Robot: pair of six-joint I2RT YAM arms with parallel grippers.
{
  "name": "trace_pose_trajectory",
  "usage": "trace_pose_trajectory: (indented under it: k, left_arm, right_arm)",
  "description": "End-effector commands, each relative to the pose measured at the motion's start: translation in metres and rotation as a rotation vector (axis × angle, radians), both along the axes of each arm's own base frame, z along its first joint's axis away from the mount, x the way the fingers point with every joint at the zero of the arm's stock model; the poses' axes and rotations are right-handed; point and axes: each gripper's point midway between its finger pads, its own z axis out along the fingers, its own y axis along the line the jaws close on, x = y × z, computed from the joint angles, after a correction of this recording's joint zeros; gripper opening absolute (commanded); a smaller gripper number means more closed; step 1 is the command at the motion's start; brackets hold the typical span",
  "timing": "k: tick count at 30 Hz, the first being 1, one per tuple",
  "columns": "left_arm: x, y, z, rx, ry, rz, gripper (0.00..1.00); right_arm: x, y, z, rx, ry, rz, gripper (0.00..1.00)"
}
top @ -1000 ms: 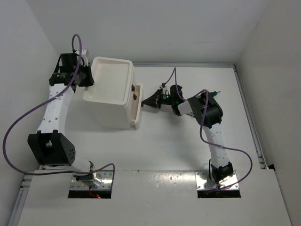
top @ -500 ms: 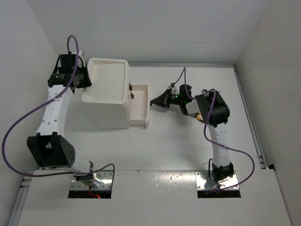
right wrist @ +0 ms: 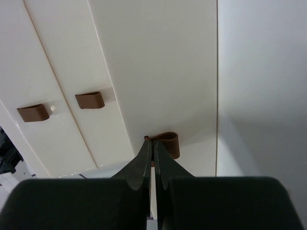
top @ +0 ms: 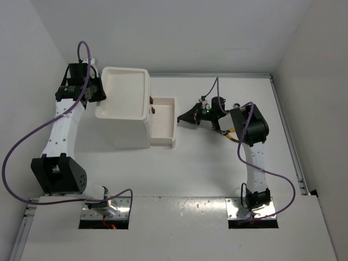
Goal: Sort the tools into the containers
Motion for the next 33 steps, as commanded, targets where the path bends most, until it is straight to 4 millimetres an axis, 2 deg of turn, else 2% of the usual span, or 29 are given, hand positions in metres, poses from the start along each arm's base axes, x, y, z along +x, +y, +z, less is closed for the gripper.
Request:
trace_pose_trajectory:
  k: [1,5,6,7,8,9,10,11,14,15,20,21,22,23,24,25,27,29,31,32,33]
  left_arm:
    - [-0.002,0.037,0.041,0.035,-0.135,0.174,0.00]
    - [-0.002,0.034,0.040,0.042,-0.134,0.141,0.00]
    - [-0.001,0.032,0.040,0.034,-0.134,0.130,0.11]
    - [-0.001,0.032,0.040,0.041,-0.133,0.124,0.18]
    - [-0.001,0.030,0.040,0.035,-0.134,0.114,0.29]
    - [-0.002,0.028,0.036,0.035,-0.125,0.097,0.39]
    - [-0.002,0.028,0.036,0.035,-0.125,0.097,0.59]
    - [-0.001,0.026,0.036,0.027,-0.125,0.086,0.68]
    - [-0.001,0.024,0.036,0.029,-0.125,0.073,0.82]
    - [0.000,0.022,0.040,0.023,-0.135,0.063,0.84]
    - [0.008,0.015,0.057,0.013,-0.174,0.008,0.86]
    - [0.010,0.009,0.073,0.006,-0.211,-0.027,0.86]
    - [0.013,0.007,0.079,0.010,-0.226,-0.048,0.87]
    - [0.012,-0.001,0.098,0.018,-0.259,-0.088,0.87]
    - [0.013,-0.008,0.105,0.000,-0.271,-0.123,0.87]
    - [0.012,-0.015,0.115,-0.005,-0.290,-0.146,0.89]
    - [0.008,-0.025,0.140,-0.004,-0.339,-0.188,0.89]
    - [0.007,-0.023,0.142,0.001,-0.339,-0.179,0.92]
    - [0.000,-0.026,0.151,0.003,-0.361,-0.172,0.92]
    - [0.000,-0.024,0.145,0.005,-0.346,-0.162,0.92]
    - [-0.004,-0.027,0.146,0.009,-0.350,-0.165,0.93]
  right_arm:
    - [0.014,-0.024,0.010,-0.020,-0.051,-0.039,0.00]
    - [0.020,-0.027,0.009,-0.025,-0.052,-0.047,0.00]
    - [0.020,-0.027,0.008,-0.021,-0.051,-0.038,0.01]
    - [0.023,-0.026,0.010,-0.025,-0.064,-0.036,0.07]
    - [0.021,-0.026,0.010,-0.021,-0.063,-0.026,0.22]
    - [0.023,-0.026,0.011,-0.025,-0.069,-0.024,0.28]
    - [0.024,-0.030,0.008,-0.034,-0.063,-0.030,0.35]
    - [0.023,-0.030,0.006,-0.039,-0.064,-0.027,0.38]
    - [0.027,-0.030,0.018,-0.052,-0.103,-0.019,0.43]
    - [0.028,-0.030,0.024,-0.054,-0.126,-0.018,0.43]
    - [0.027,-0.035,0.044,-0.071,-0.185,-0.007,0.44]
    - [0.027,-0.035,0.058,-0.073,-0.217,-0.005,0.44]
    - [0.025,-0.040,0.062,-0.079,-0.228,-0.003,0.46]
    - [0.022,-0.041,0.065,-0.102,-0.247,0.009,0.47]
    - [0.021,-0.047,0.071,-0.119,-0.266,0.008,0.51]
    - [0.020,-0.048,0.096,-0.132,-0.331,0.015,0.52]
    - [0.023,-0.067,0.106,-0.237,-0.375,0.005,0.57]
    - [0.017,-0.086,0.130,-0.351,-0.454,0.029,0.59]
    - [0.015,-0.104,0.139,-0.471,-0.498,0.024,0.60]
    - [0.017,-0.117,0.149,-0.525,-0.535,0.016,0.60]
    - [0.007,-0.135,0.148,-0.650,-0.551,0.026,0.60]
